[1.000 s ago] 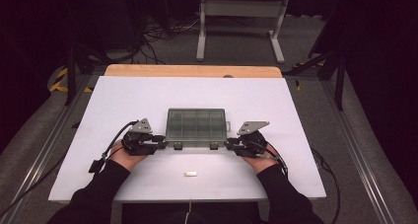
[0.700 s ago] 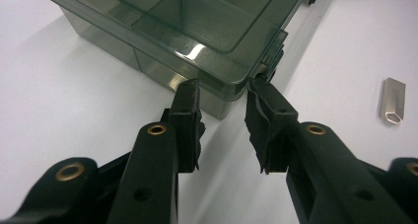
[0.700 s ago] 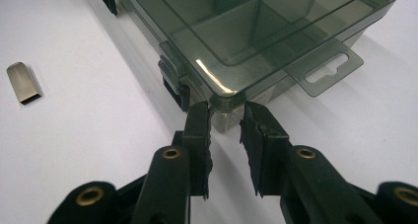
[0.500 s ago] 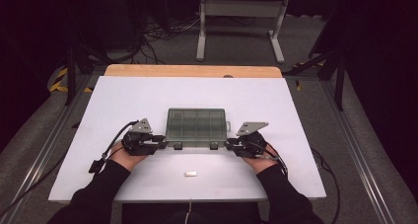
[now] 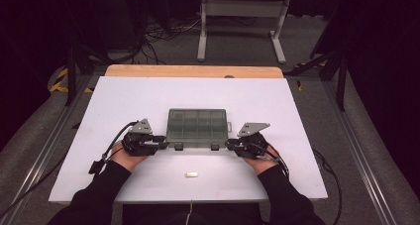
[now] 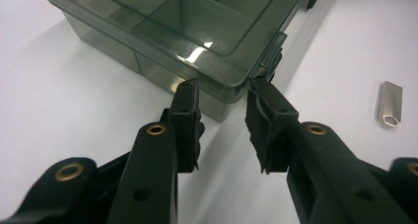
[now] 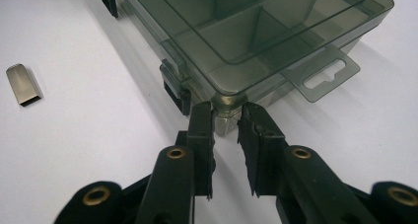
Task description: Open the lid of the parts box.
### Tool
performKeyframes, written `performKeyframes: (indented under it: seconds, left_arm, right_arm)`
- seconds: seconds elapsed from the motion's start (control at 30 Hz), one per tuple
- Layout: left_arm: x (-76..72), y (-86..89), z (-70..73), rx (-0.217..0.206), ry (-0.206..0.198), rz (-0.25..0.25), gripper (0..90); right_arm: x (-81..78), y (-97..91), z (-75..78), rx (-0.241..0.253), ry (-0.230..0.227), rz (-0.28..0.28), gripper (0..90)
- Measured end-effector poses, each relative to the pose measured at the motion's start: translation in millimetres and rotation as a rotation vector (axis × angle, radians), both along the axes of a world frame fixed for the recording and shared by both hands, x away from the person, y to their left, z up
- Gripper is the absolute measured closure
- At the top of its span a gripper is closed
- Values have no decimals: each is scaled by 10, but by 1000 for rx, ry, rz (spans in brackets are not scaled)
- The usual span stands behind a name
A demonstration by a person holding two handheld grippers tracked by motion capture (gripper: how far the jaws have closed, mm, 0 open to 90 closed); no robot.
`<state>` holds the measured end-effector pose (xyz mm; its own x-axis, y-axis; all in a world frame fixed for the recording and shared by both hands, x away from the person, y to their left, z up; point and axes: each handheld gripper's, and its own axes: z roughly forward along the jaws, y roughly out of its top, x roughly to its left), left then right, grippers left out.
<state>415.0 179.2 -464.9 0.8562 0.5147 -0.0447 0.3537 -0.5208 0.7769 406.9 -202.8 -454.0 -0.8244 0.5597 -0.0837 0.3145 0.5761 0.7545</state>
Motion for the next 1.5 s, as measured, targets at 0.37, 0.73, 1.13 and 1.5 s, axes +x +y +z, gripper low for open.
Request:
performKeyframes:
  seconds: [0.37,0.73,1.13,1.5]
  left_arm:
    - [-3,-4,-1,5,-6,0,663]
    - [-4,6,14,3,-19,-2,660]
    - [-50,70,97,-46,-54,1,777]
    - [-45,55,110,-130,-22,43,899]
  right_arm:
    - [-3,-2,11,6,-4,1,754]
    - [-3,-31,41,47,0,4,759]
    - [3,-64,149,107,-32,3,786]
    - [19,-64,185,125,-41,-2,781]
